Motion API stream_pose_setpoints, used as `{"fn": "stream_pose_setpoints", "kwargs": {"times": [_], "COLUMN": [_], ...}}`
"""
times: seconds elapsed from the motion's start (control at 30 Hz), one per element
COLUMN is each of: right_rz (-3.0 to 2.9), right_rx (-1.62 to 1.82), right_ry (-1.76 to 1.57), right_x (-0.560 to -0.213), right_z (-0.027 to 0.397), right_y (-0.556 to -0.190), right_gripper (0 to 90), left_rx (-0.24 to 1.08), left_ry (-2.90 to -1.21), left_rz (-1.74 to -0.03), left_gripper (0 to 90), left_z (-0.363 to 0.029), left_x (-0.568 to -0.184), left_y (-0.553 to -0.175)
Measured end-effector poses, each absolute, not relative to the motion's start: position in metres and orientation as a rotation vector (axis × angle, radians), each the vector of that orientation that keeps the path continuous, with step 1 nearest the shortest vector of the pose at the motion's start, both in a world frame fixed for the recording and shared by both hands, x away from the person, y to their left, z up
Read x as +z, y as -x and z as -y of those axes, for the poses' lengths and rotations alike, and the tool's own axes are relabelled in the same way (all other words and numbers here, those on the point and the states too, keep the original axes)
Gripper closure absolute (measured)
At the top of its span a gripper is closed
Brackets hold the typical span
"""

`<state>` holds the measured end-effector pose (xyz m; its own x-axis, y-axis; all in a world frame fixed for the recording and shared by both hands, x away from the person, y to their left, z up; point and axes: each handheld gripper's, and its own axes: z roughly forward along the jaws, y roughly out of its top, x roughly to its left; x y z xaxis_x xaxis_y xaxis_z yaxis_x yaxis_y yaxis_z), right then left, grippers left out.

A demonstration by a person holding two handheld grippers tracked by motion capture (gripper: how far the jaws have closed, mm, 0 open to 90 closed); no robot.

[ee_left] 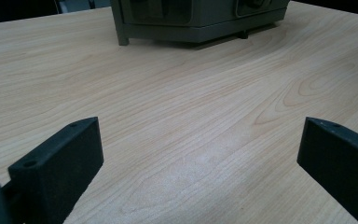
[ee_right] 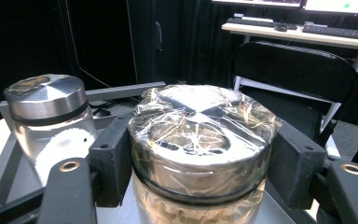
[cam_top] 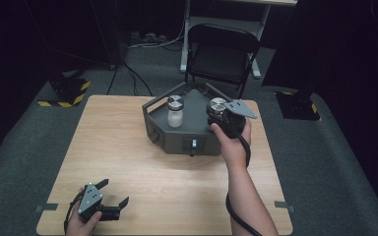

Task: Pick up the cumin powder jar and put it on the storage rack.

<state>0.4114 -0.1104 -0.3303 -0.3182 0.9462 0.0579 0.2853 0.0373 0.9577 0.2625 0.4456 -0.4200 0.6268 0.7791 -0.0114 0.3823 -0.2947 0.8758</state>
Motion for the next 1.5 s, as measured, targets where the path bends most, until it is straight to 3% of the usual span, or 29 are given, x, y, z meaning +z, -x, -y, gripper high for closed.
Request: {"fn": "stream_pose_setpoints", "kwargs": {"times": [0.73, 1.5], "right_rz": [-1.669, -1.649], "right_rx": [1.278, 1.306], "right_ry": [-1.29, -1.322], "right_x": [-0.347, -0.357], "right_z": [0.093, 0.096], "right_y": [-0.442, -0.449], "right_gripper": [32.8, 32.5], "left_rx": [0.521, 0.518], "left_ry": [-1.892, -1.893], "left_rz": [-0.925, -0.922], "left_gripper": [0.6, 0.6], "left_z": [-0.448, -0.448], "left_x": [-0.421, -0.421], "left_y": [-0.262, -0.262]}}
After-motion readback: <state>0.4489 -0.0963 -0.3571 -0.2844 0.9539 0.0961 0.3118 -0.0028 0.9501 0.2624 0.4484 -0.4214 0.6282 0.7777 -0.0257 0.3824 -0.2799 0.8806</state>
